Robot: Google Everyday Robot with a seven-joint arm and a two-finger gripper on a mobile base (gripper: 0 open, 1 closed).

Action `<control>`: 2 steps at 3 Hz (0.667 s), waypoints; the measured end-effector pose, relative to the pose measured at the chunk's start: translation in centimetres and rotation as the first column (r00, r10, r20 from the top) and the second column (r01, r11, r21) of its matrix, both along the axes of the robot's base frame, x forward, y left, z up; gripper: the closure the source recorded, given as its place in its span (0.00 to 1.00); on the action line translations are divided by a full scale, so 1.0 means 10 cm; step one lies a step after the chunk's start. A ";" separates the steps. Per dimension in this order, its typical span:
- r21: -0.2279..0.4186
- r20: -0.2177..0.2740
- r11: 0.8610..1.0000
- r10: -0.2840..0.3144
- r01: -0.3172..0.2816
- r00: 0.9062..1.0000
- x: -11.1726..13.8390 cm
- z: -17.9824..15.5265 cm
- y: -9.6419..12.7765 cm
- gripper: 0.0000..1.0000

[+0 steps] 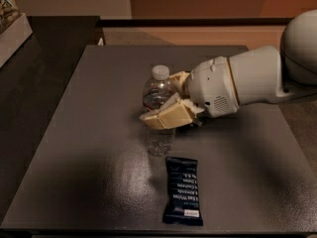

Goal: Move water bottle near rxbar blueberry

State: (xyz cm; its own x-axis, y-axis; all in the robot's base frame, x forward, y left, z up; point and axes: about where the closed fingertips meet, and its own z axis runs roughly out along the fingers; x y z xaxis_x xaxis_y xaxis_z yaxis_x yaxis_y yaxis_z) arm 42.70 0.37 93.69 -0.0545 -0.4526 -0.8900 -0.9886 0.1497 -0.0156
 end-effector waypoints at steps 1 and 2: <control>-0.004 0.004 1.000 0.002 -0.002 1.000 -0.02 -0.06 0.01 0.17; -0.009 0.006 1.000 0.006 -0.006 1.000 -0.04 -0.13 0.02 0.00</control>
Offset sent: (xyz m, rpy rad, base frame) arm -0.0030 -0.0027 -0.0242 -0.0079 -0.0001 0.0015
